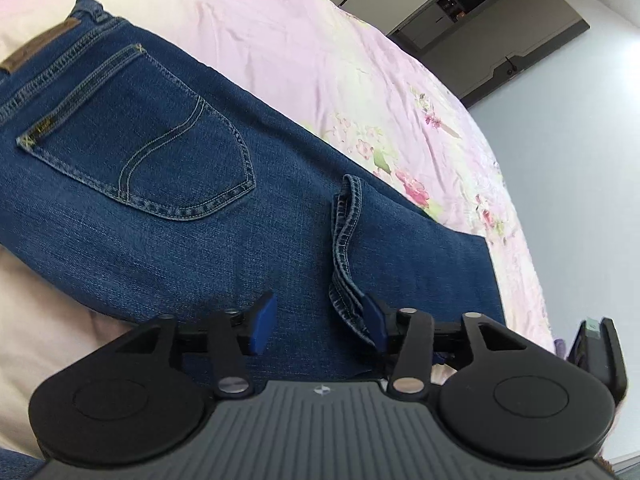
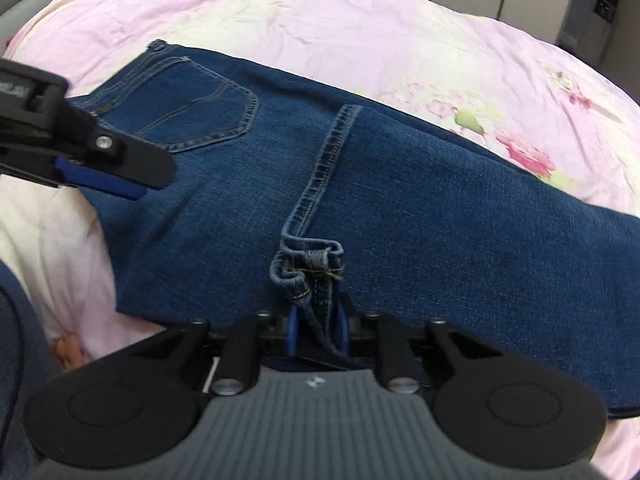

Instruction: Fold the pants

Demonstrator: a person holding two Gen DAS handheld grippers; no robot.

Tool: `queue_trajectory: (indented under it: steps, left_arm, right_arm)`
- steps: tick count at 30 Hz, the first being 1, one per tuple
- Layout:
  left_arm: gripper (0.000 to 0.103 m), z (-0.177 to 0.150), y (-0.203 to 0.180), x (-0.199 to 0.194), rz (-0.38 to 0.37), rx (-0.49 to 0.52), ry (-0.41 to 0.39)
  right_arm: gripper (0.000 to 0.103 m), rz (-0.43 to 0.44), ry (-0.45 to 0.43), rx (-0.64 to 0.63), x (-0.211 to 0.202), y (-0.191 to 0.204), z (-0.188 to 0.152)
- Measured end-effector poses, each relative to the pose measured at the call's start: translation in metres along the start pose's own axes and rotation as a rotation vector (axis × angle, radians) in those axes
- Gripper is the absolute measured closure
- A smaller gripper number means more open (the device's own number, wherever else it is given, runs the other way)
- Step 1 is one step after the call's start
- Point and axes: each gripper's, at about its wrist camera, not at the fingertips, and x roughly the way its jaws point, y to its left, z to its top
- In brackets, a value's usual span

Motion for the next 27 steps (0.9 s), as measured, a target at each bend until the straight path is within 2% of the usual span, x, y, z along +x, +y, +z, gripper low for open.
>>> queue_trajectory:
  steps: [1,4,7,10,11,13,18,21,23,26,27]
  left_arm:
    - [0.04,0.002,0.001,0.002,-0.015,-0.011,0.0]
    - [0.033,0.005,-0.001,0.011,-0.03,-0.032,-0.011]
    - [0.031,0.01,-0.008,0.028,-0.057,-0.038,0.014]
    - [0.031,0.012,-0.014,0.055,-0.05,-0.044,0.057]
    - [0.031,0.013,-0.015,0.064,-0.045,-0.047,0.077]
    - [0.031,0.013,-0.016,0.083,-0.037,-0.063,0.11]
    - [0.029,0.014,-0.013,0.116,-0.021,-0.101,0.156]
    - [0.026,0.015,-0.016,0.125,-0.026,-0.076,0.16]
    - [0.03,0.014,-0.02,0.132,-0.021,-0.055,0.164]
    - [0.045,0.015,-0.034,0.138,0.043,-0.001,0.153]
    - [0.055,0.014,-0.038,0.139,0.074,0.016,0.147]
  right_arm:
    - [0.07,0.01,-0.004,-0.001,-0.005,-0.001,0.001]
    - [0.069,0.06,-0.034,0.052,-0.026,-0.011,0.003]
    - [0.069,0.068,-0.095,0.125,-0.04,-0.026,0.004]
    - [0.07,0.062,-0.141,0.186,-0.04,-0.04,0.005]
    - [0.07,0.046,-0.139,0.194,-0.036,-0.044,0.006]
    - [0.079,0.009,-0.111,0.206,-0.027,-0.049,0.007]
    - [0.079,-0.006,-0.072,0.236,-0.002,-0.065,0.001]
    - [0.08,-0.006,-0.057,0.261,0.008,-0.08,-0.006]
    - [0.08,0.017,-0.056,0.286,0.014,-0.088,-0.011]
    - [0.081,0.033,-0.058,0.291,0.019,-0.092,-0.013]
    - [0.081,0.035,-0.059,0.288,0.02,-0.092,-0.013]
